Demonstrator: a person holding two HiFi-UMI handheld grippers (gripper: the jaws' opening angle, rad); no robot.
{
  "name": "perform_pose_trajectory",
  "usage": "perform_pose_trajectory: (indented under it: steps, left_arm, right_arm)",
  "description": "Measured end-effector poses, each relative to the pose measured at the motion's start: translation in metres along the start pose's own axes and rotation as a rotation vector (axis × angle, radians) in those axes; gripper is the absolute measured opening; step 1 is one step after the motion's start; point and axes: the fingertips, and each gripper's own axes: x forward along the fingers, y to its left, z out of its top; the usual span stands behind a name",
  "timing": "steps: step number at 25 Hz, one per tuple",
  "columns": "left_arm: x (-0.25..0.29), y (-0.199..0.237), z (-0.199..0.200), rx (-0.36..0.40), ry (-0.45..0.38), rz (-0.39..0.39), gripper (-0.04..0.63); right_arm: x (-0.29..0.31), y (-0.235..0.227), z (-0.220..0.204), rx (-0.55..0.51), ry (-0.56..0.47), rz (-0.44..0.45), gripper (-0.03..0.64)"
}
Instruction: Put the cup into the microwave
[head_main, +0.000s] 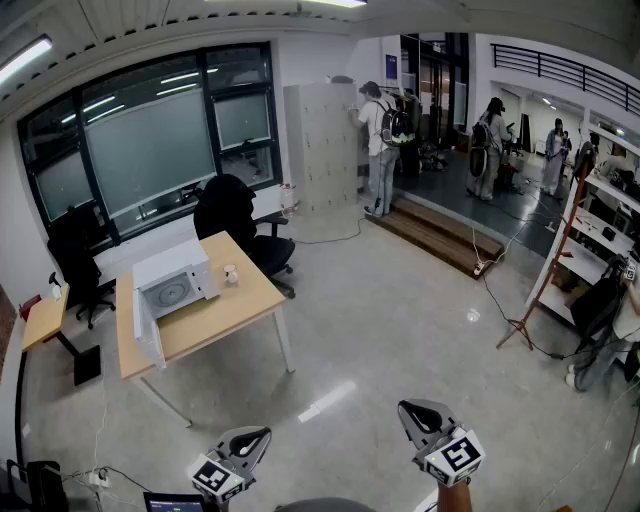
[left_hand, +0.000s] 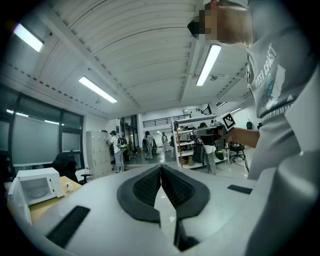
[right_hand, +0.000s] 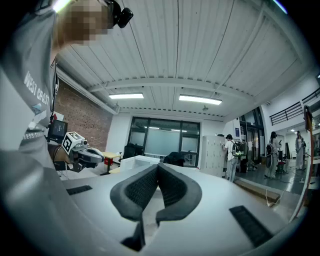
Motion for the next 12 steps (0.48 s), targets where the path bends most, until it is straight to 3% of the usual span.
perform_pose_trajectory:
  steps: [12]
  left_arm:
    - [-0.029, -0.011, -0.009, -0.003, -0.001, 0.015, 0.021]
  right_arm:
    - [-0.007, 0.023, 0.001, -0.007, 0.003, 0.019, 0.018]
